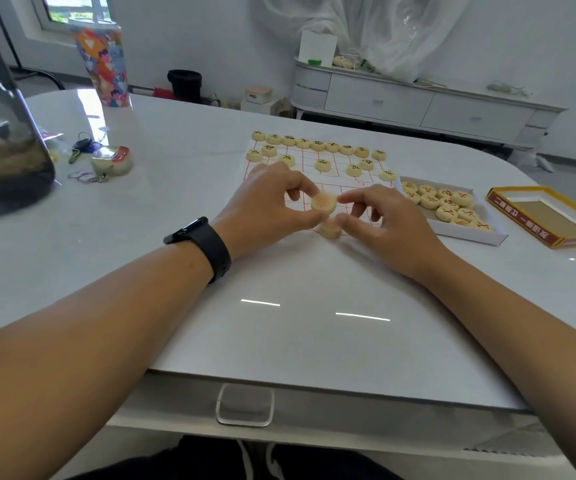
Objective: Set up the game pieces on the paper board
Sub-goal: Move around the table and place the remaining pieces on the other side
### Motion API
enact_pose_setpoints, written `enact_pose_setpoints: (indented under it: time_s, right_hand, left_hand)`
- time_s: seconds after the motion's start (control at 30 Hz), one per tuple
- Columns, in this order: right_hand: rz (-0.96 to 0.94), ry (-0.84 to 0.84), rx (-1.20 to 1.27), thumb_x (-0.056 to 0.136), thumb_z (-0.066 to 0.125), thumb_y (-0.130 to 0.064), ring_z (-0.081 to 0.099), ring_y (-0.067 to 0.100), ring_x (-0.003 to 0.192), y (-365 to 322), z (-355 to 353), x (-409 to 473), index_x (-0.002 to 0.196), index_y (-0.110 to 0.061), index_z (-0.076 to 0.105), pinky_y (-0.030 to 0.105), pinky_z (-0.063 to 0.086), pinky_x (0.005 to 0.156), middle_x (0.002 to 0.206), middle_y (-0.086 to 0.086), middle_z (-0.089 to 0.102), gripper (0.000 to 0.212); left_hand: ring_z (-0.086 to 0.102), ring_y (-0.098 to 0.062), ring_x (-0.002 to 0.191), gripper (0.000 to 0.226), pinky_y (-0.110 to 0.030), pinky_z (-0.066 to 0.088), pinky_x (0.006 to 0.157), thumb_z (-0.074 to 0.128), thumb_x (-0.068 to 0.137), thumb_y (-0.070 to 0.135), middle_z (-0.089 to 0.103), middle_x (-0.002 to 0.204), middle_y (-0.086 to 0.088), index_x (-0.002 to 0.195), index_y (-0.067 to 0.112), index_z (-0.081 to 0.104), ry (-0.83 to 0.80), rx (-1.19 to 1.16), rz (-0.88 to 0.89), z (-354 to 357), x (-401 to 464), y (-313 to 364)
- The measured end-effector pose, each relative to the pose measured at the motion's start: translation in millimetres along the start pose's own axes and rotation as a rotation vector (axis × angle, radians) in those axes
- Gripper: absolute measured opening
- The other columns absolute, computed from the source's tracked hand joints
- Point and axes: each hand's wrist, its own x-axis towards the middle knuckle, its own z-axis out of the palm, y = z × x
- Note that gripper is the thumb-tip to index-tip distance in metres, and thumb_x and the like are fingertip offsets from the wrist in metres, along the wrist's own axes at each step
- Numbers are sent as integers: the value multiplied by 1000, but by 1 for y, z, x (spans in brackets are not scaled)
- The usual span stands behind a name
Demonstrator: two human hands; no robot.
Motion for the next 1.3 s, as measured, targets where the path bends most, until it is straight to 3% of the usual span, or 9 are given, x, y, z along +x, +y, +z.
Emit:
enact_pose_setpoints:
  time_s: [0.17,0.37,0.47,0.6,0.77,1.03,1.13,1.2,1.3]
  right_hand:
    - [-63,35,-52,91,70,-42,52,11,82,-4,-5,-2,129,-25,65,21,39,67,98,-10,64,42]
    - [-103,-29,-26,83,65,-60,53,6,92,-6,-6,-1,124,-29,69,15,36,73,103,-21,66,52]
    - [-98,-16,-28,82,69,-56,52,6,92,-7,-8,-1,120,-30,71,13,35,71,101,-22,67,46]
    - [-6,-17,-95,86,73,-48,51,9,93,10,-26,-4,118,-28,71,25,43,75,99,-19,67,38]
    - [66,-85,-291,82,66,-65,49,12,104,36,-47,-8,116,-32,73,50,41,98,100,-15,66,47]
    - [152,-140,-136,81,70,-65,43,8,114,37,-50,-8,113,-43,70,49,39,103,111,-20,60,39]
    - [177,-261,-248,83,67,-67,32,9,116,35,-52,-10,112,-48,67,54,30,107,118,-22,51,36]
    - [177,-274,-290,84,65,-66,31,12,117,34,-52,-10,111,-49,64,54,27,107,120,-21,48,31]
    - [171,-286,-319,86,65,-65,30,16,126,33,-52,-10,114,-49,62,52,22,109,123,-21,46,32]
  left_hand:
    - [47,-15,97,40,-34,44,83,74,78,59,60,95,9,113,38,71,-71,-11,40,0,-1,4]
    - [46,-15,99,39,-32,40,82,73,85,52,60,94,15,121,39,71,-128,-28,76,-1,0,3]
    - [45,-12,99,44,-29,36,82,71,85,50,59,93,21,126,36,69,-141,-39,80,0,0,4]
    - [46,-10,99,42,-33,40,88,69,90,46,61,96,21,130,33,65,-117,-50,55,-1,1,1]
    - [50,-13,93,19,-32,43,84,63,97,37,63,89,19,115,34,68,-63,-85,35,1,1,-2]
    - [54,-2,83,18,-20,43,74,57,100,24,65,92,15,111,25,71,-48,-85,-27,1,1,2]
    - [57,-7,77,19,-22,48,70,54,100,23,68,93,8,106,27,72,14,-105,-109,1,3,0]
    - [58,-13,78,19,-27,52,71,54,99,23,68,93,7,103,28,72,23,-110,-132,1,3,-1]
    - [57,-9,75,17,-24,49,69,55,99,24,66,89,9,104,28,71,8,-96,-146,1,2,1]
